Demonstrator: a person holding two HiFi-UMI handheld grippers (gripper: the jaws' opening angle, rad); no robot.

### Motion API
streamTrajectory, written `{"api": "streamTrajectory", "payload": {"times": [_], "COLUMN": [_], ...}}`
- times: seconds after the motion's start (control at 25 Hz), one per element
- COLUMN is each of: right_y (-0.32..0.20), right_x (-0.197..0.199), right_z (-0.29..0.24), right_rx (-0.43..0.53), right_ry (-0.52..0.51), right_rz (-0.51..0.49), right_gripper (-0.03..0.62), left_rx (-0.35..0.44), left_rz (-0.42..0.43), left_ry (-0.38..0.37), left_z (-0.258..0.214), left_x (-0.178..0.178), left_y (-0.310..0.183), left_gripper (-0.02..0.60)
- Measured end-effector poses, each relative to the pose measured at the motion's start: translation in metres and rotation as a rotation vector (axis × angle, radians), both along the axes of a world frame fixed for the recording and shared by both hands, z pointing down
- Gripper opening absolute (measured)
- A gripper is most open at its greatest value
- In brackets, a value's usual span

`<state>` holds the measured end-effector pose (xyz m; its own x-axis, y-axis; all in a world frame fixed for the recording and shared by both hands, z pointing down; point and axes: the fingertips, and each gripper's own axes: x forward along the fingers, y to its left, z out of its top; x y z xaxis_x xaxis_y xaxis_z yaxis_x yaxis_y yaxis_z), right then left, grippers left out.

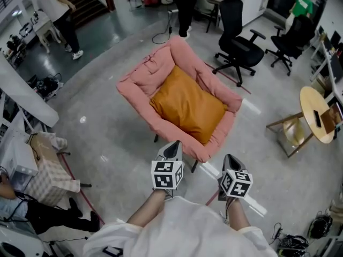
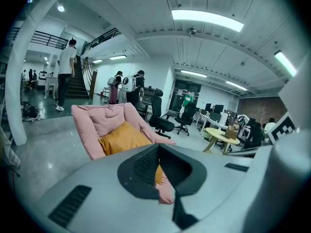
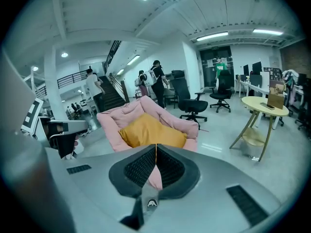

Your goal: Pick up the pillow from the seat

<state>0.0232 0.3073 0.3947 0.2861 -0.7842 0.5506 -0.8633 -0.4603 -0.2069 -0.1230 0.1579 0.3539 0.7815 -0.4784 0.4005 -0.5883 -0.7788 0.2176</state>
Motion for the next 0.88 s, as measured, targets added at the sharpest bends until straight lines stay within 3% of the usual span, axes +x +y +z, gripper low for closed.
{"api": "streamTrajectory", "payload": {"times": [0.52, 0.88], "right_y": [-0.092, -0.145], "right_x": [0.06, 0.085], "right_z": [0.005, 0.008], "right_rx": [-0.021, -0.076], "right_ry": [-0.028, -0.007], "right_rz": [0.035, 0.019], "right_gripper": [0.029, 0.029], "left_rx": [-0.031, -0.056], "left_rz": [0.026, 0.009], "left_ry": [-0.036, -0.01], "left_z": [0.009, 0.017], "left_x": [0.063, 0.096], "left_y": [-0.099, -0.164], "left_gripper": [0.008, 0.008]}}
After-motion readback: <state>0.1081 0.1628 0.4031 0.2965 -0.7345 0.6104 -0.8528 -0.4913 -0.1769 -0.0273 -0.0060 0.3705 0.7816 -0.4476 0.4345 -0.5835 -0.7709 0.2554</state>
